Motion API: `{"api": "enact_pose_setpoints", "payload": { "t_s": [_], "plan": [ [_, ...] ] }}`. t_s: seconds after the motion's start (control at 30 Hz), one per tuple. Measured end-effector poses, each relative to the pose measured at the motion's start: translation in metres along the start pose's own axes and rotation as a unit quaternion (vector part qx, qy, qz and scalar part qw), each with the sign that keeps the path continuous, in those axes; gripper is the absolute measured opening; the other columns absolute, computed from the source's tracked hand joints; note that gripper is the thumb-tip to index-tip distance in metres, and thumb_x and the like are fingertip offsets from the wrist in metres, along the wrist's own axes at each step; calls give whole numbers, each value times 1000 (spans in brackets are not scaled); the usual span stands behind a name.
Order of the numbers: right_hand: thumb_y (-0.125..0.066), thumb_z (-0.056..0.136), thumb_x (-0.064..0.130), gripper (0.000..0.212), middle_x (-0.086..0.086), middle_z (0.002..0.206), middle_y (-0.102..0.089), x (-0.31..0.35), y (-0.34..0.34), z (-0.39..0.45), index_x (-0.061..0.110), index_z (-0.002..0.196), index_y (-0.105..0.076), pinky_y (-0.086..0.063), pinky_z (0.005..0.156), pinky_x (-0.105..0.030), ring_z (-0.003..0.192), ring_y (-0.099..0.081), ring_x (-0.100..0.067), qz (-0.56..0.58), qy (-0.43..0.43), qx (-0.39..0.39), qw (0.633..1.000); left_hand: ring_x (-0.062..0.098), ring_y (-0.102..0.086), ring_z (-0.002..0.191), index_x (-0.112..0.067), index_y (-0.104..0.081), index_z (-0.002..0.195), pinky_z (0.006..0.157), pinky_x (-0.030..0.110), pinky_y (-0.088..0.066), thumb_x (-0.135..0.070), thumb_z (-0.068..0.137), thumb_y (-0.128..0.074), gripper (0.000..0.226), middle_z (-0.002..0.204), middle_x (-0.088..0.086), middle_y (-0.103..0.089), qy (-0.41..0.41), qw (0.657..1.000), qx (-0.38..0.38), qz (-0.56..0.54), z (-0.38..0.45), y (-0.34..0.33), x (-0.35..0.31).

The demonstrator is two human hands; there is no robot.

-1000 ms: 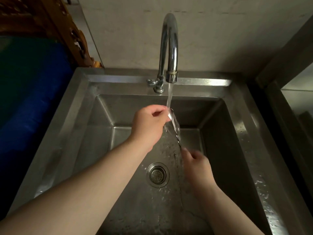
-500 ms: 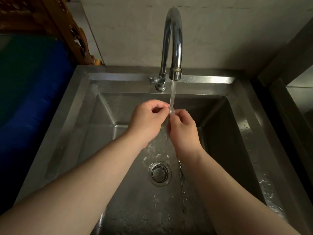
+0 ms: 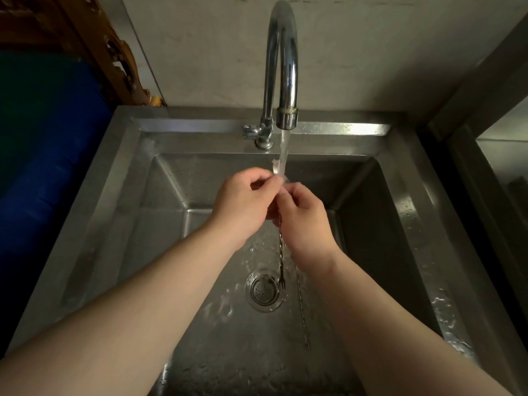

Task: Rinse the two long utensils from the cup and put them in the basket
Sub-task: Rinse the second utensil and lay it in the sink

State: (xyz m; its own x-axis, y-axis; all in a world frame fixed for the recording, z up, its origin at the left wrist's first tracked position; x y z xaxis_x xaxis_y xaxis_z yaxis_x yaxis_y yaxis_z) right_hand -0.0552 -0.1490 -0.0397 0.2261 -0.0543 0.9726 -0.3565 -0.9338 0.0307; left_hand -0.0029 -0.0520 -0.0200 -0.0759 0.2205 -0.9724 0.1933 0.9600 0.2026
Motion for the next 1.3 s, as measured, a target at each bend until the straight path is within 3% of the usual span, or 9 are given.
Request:
{"api": "enact_pose_setpoints", "payload": {
  "t_s": [0.2,0.33,0.53,0.67,0.77,0.9,1.07,1.2,1.3],
  "plan": [
    [-51,101,21,21,-7,87,-74,-8,4,-4,10,98,-68,-50,60,-12,66,-67,1,-57,-22,12,998,-3,-53,50,-23,-70,75,45,11,-41,-29,88,-62,16,57,-15,-63,-2,999,-44,31,4,0,-2],
    [-53,100,19,19,-3,83,-76,0,3,-2,12,96,-69,-55,64,-20,69,-71,-5,-35,-3,13,999,2,-62,57,-22,-71,77,49,16,-47,-29,86,-64,14,63,-9,-68,15,999,23,20,-5,-1,5],
    [-53,100,21,19,2,74,-71,-13,4,-10,11,94,-67,-54,66,-28,61,-67,-3,-95,-32,18,995,6,-59,65,-27,-70,76,62,28,-45,-36,83,-65,13,70,-11,-69,30,998,-48,-30,5,3,4],
    [-55,99,24,20,6,68,-71,-10,5,-6,19,86,-70,-57,66,-30,58,-66,-4,-69,-15,6,998,6,-59,62,-23,-73,84,62,28,-47,-31,82,-68,9,66,-12,-67,44,999,1,-32,-2,-2,8],
    [-56,99,29,20,2,71,-72,-15,7,-8,18,89,-69,-56,63,-27,59,-68,-6,-101,-25,16,994,6,-59,64,-23,-73,87,60,24,-48,-19,85,-67,7,70,-10,-68,49,995,-32,-76,3,4,2],
    [-55,98,33,20,2,69,-71,-24,18,-13,26,85,-68,-52,59,-26,55,-66,-5,-138,-35,13,990,7,-55,60,-14,-69,87,52,15,-43,-10,91,-63,9,75,-1,-66,83,976,-81,-186,10,9,-9],
    [-56,98,33,17,5,70,-70,-25,35,-17,29,89,-69,-47,54,-17,56,-65,-3,-183,4,-1,983,9,-61,69,-12,-68,90,59,17,-49,-11,93,-63,6,83,3,-68,124,940,-162,-274,16,22,-14],
    [-61,97,23,14,3,73,-75,-16,39,-18,20,87,-71,-52,56,-16,61,-71,-9,-53,21,-43,997,9,-65,63,-10,-68,84,56,16,-50,-8,91,-64,8,71,0,-70,173,913,-180,-323,18,25,-6],
    [-65,95,19,11,-2,75,-77,0,34,-15,13,90,-73,-56,61,-19,67,-74,-14,50,40,-64,996,9,-63,60,-5,-66,85,48,13,-49,-7,89,-65,5,74,3,-68,286,851,-182,-402,19,23,8]
  ]
}}
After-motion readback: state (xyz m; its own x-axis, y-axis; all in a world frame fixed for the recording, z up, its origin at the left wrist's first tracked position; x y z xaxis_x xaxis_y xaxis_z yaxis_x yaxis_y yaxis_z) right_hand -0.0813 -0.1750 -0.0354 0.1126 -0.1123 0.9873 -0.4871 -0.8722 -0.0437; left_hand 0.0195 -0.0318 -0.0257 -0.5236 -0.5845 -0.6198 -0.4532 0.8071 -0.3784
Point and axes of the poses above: each hand's wrist, its own z-axis towards the middle knuckle, its own y-axis out of the back of the hand, x = y × z, the point moved 1 cm from there along z, towards the middle knuckle
